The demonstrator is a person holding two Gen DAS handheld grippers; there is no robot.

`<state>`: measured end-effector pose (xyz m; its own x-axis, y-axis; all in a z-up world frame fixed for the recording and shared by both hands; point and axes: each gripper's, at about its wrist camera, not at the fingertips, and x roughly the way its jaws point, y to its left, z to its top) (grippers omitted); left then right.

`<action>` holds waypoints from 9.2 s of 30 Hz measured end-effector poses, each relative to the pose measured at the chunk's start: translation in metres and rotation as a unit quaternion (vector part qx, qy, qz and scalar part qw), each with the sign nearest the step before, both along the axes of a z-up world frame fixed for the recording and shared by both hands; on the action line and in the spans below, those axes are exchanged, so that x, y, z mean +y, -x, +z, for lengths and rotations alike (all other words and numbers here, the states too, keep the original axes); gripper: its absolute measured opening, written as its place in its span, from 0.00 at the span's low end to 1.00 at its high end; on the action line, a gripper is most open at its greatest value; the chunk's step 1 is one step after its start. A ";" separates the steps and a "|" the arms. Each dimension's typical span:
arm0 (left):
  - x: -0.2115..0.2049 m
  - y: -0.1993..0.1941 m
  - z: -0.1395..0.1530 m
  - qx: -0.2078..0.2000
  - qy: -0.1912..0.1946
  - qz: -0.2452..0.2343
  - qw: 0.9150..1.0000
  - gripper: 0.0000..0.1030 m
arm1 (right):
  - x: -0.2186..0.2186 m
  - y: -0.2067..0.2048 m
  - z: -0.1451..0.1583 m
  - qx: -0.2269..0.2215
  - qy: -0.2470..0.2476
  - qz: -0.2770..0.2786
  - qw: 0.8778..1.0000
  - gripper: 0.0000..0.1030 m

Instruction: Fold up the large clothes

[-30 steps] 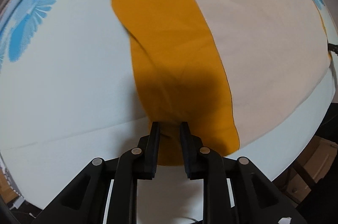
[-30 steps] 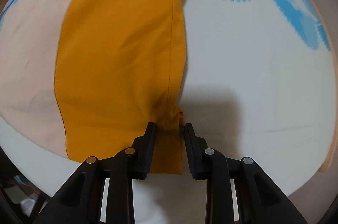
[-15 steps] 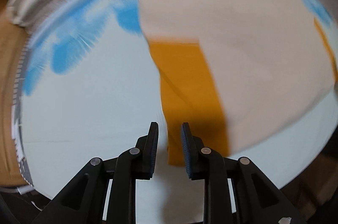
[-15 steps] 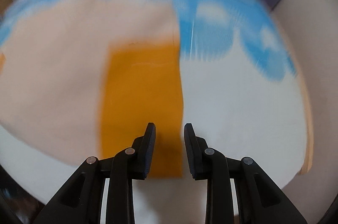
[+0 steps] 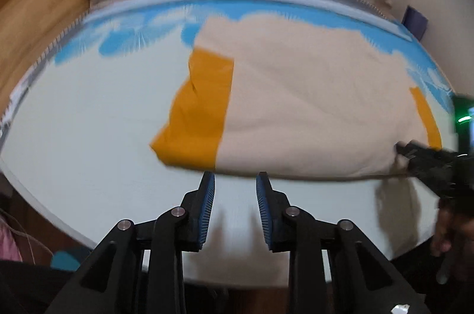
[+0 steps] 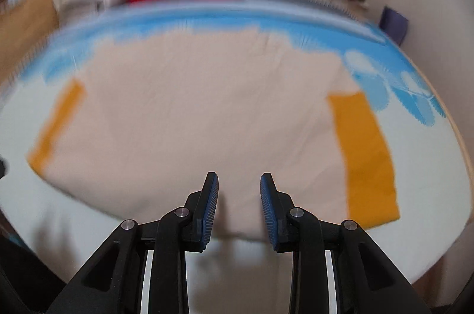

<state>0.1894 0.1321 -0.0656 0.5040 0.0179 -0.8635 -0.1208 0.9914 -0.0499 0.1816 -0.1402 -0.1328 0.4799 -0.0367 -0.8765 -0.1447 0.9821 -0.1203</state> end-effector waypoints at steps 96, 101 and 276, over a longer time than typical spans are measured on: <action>0.100 -0.012 0.041 -0.088 0.144 0.075 0.983 0.06 | 0.058 -0.006 0.063 -0.028 -0.075 0.036 0.996 0.34; 0.080 -0.015 0.048 -0.099 0.137 0.063 0.984 0.06 | 0.005 -0.009 0.135 -0.111 -0.018 0.043 0.993 0.40; -0.073 -0.325 -0.029 0.052 0.314 -0.094 0.943 0.41 | -0.182 -0.163 -0.051 0.125 -0.344 -0.076 0.928 0.13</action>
<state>0.5146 0.0592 -0.0947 0.3585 -0.5948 -0.7195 0.0173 0.7748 -0.6319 0.3442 -0.3221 -0.1837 0.2927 0.5222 -0.8010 0.0621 0.8255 0.5609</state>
